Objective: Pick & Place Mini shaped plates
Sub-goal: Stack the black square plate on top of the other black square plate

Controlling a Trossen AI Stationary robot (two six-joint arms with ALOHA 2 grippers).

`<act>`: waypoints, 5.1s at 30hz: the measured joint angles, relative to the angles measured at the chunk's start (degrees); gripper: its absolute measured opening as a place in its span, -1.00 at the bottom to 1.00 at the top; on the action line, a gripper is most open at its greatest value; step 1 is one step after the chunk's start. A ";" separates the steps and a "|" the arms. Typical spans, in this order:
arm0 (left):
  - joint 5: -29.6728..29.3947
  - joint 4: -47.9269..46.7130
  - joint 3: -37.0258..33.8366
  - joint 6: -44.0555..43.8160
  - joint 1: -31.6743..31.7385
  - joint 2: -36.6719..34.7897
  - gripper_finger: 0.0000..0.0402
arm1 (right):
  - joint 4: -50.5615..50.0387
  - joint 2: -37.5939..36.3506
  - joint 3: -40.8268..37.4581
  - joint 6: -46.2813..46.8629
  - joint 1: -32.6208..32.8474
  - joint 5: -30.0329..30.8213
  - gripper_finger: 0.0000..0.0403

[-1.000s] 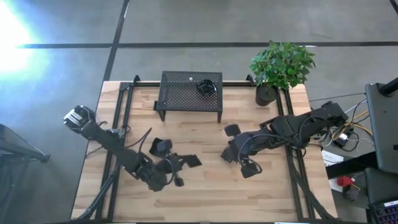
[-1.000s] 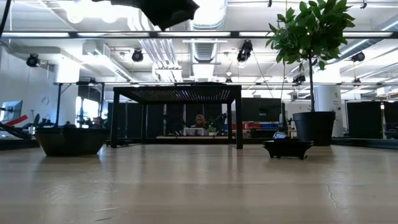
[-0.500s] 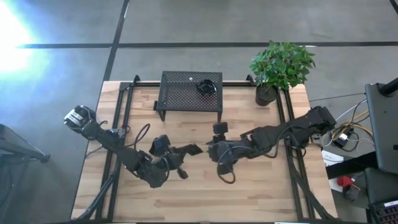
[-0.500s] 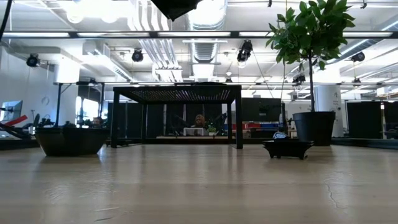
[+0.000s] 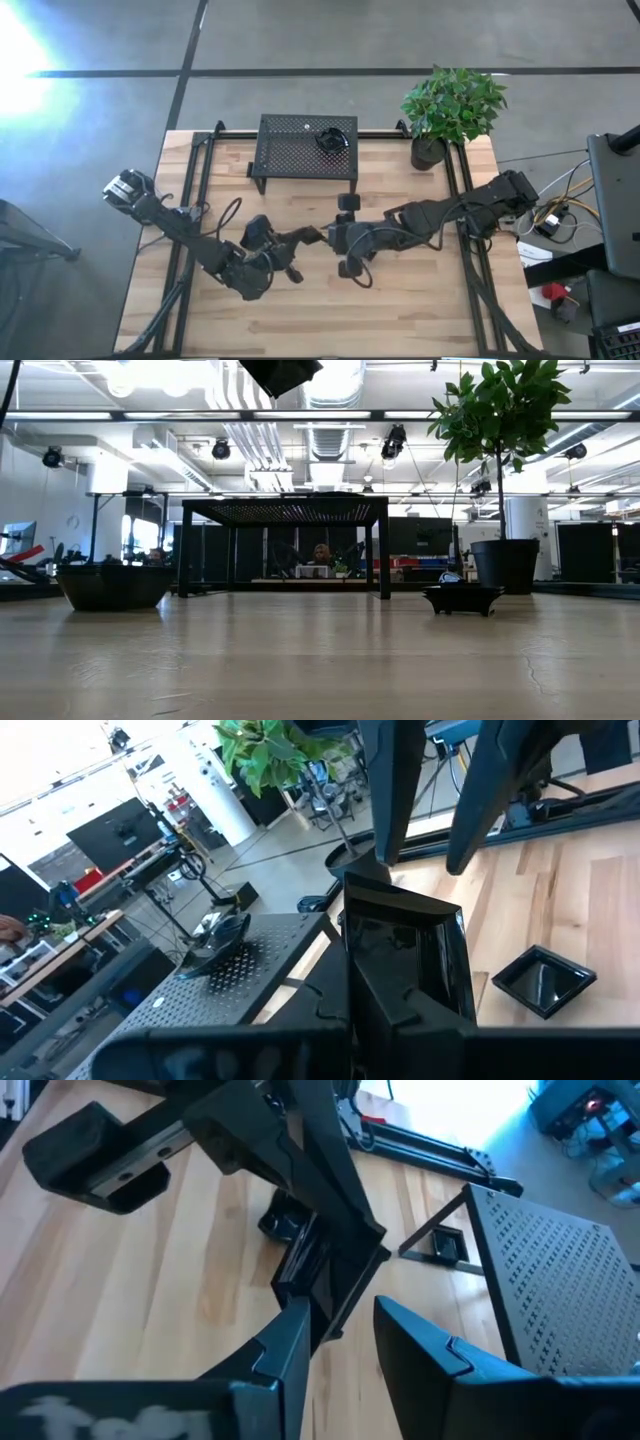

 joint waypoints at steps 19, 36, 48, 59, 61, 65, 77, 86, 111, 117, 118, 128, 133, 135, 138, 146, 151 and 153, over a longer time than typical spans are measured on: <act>1.53 5.09 0.00 4.98 0.04 0.02 -1.00 | 0.85 1.36 -0.33 1.15 -0.87 -0.05 -0.50; 2.82 5.96 0.00 4.96 0.00 0.02 -1.00 | 0.38 1.33 -0.33 1.67 -0.98 0.27 -0.96; 4.20 6.06 0.00 4.68 0.07 0.02 -0.59 | -1.88 0.85 -0.33 2.01 -0.98 -0.08 -0.96; 3.01 5.95 0.02 4.63 -0.07 -0.15 -0.52 | -15.22 -4.47 -0.33 9.25 -0.87 -0.64 -0.96; 3.03 5.94 0.02 4.63 -0.11 -0.15 -0.52 | -19.53 -5.49 -0.33 11.73 -0.89 -1.14 -0.96; 3.07 5.96 0.02 4.63 -0.11 -0.22 -0.52 | -26.05 -6.26 -0.34 16.53 -0.93 -5.08 -0.96; 3.23 5.96 0.02 4.55 -0.11 -0.22 -0.52 | -21.85 -6.19 -11.81 20.41 -1.32 -15.27 -0.96; 3.30 5.96 0.02 4.55 -0.11 -0.22 -0.52 | -12.95 -6.19 -23.35 26.36 -6.88 -20.27 -0.96; 3.39 5.96 0.02 3.65 -0.11 -0.22 -0.52 | -0.57 -6.19 -36.47 35.88 -10.98 -26.98 -0.96; 3.39 5.96 0.02 3.65 -0.11 -0.22 -0.52 | -0.52 -6.19 -38.40 37.47 -11.06 -27.15 -0.96; 3.38 5.95 0.02 3.65 -0.11 -0.22 -0.52 | -0.25 -6.19 -38.40 37.45 -11.06 -27.12 -0.96; 3.23 5.96 0.02 3.66 -0.11 -0.24 -0.52 | -0.42 -6.19 -38.07 37.10 -11.17 -27.17 -0.93; 3.25 5.95 0.02 3.67 -0.11 -0.23 -0.52 | -0.62 -6.19 -37.96 37.01 -11.17 -27.17 -0.77; 3.25 5.95 0.02 3.67 -0.11 -0.23 -0.52 | -0.99 -6.19 -37.46 36.84 -11.17 -27.17 -0.70; 3.25 5.94 0.02 3.67 -0.10 -0.23 -0.52 | -2.35 -6.23 -35.95 35.91 -11.17 -27.17 -0.62; 3.28 5.94 0.02 3.67 -0.11 -0.22 -0.52 | -8.44 -6.27 -31.50 35.75 -11.15 -27.12 -0.56; 2.24 5.90 0.02 3.03 -0.11 -0.29 -0.52 | -13.75 -6.55 -28.67 34.66 -11.06 -26.98 -0.60; 1.12 5.63 0.02 0.60 -0.11 -0.68 -0.52 | -14.48 -7.28 -27.52 33.71 -10.63 -26.04 -0.62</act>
